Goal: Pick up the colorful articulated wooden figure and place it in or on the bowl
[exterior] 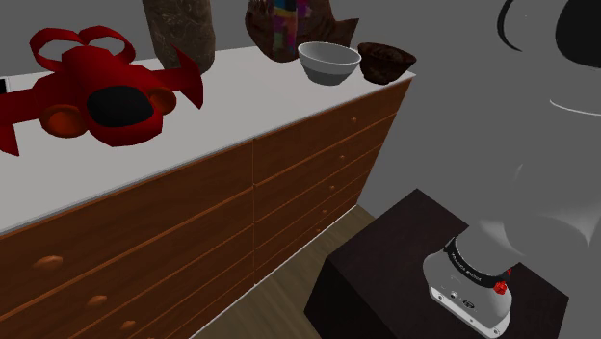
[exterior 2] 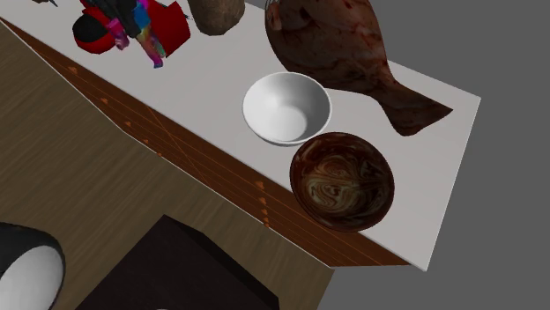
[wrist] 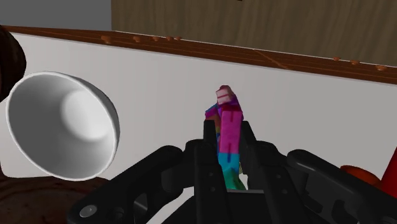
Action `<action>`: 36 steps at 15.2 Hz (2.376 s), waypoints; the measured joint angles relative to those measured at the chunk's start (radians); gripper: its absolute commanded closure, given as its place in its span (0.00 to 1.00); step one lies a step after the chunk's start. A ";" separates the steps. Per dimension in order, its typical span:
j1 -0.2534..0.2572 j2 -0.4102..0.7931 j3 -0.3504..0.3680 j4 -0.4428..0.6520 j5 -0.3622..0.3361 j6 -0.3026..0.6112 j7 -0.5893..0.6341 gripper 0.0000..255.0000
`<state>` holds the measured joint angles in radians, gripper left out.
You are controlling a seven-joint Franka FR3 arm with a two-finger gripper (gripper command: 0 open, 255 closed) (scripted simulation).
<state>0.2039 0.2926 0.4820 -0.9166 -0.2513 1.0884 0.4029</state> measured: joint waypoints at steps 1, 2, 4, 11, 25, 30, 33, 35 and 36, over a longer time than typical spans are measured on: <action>0.021 0.030 0.001 0.062 -0.018 -0.033 0.002 1.00; 0.039 0.059 -0.001 0.120 -0.036 -0.064 -0.001 1.00; 0.095 0.135 -0.011 0.275 -0.085 -0.142 -0.012 1.00; -0.141 -0.080 -0.030 -0.042 0.028 -0.014 -0.154 1.00; -0.405 -0.222 -0.194 -0.218 0.089 0.082 -0.539 1.00; -0.471 -0.204 -0.248 -0.189 0.086 0.088 -0.662 1.00; -0.504 -0.147 -0.275 -0.103 0.073 0.068 -0.732 1.00; -0.537 -0.138 -0.298 -0.096 0.075 0.077 -0.785 1.00; -0.544 -0.110 -0.304 -0.056 0.070 0.068 -0.804 1.00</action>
<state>-0.3402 0.1825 0.1778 -0.9730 -0.1815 1.1562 -0.4010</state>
